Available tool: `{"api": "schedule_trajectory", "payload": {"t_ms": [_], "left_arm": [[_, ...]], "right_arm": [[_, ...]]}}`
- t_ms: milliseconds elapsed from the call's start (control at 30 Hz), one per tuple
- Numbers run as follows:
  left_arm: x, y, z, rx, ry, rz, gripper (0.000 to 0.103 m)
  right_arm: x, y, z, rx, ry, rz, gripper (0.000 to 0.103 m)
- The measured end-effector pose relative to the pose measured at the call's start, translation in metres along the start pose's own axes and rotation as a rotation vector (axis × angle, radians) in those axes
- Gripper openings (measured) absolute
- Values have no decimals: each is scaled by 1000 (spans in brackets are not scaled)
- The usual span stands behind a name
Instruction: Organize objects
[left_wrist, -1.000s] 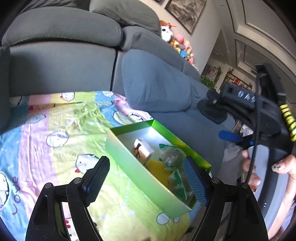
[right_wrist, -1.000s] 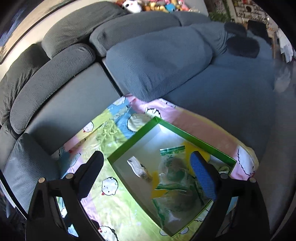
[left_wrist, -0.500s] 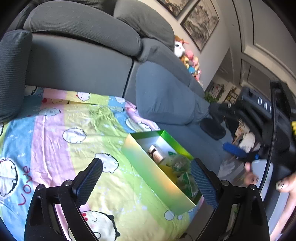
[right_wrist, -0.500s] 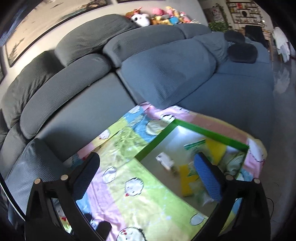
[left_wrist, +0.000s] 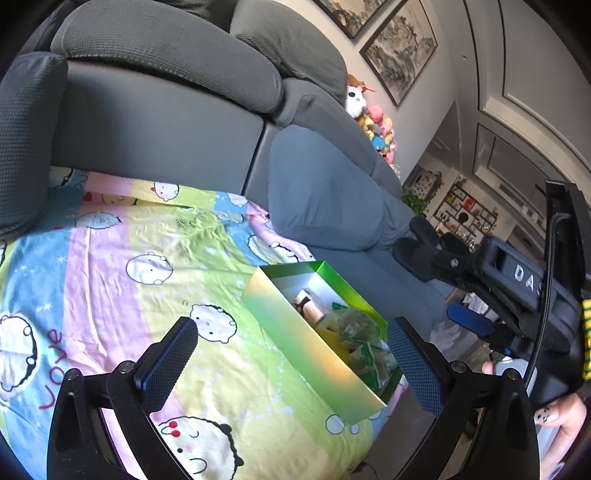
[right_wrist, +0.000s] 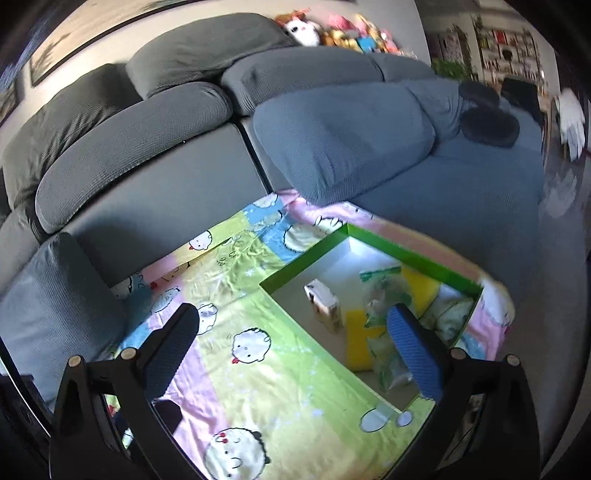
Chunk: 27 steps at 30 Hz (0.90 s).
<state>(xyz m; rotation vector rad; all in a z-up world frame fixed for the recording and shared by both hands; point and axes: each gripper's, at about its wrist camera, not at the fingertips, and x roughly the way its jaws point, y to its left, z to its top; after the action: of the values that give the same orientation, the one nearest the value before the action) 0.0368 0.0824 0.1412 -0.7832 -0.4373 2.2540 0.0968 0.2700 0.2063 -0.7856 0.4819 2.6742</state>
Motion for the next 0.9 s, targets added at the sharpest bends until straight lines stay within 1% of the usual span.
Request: {"api": "schedule_trajectory", "payload": {"t_ms": [100, 200, 367, 500, 633, 900], "left_arm": [[-1, 1, 0, -2, -1, -3, 102], [0, 0, -1, 2, 6, 4, 102], [6, 1, -1, 2, 25, 28, 102], [12, -1, -4, 14, 48, 39, 102], [22, -5, -9, 27, 75, 47, 102], [30, -6, -14, 23, 104, 31, 102]], "right_arm": [[-3, 3, -4, -36, -4, 0, 101], [1, 3, -8, -41, 15, 18, 101], [21, 2, -18, -40, 91, 49, 101], [31, -4, -23, -31, 124, 57, 101], [33, -11, -24, -57, 118, 14, 101], [28, -27, -19, -71, 81, -52, 101]]}}
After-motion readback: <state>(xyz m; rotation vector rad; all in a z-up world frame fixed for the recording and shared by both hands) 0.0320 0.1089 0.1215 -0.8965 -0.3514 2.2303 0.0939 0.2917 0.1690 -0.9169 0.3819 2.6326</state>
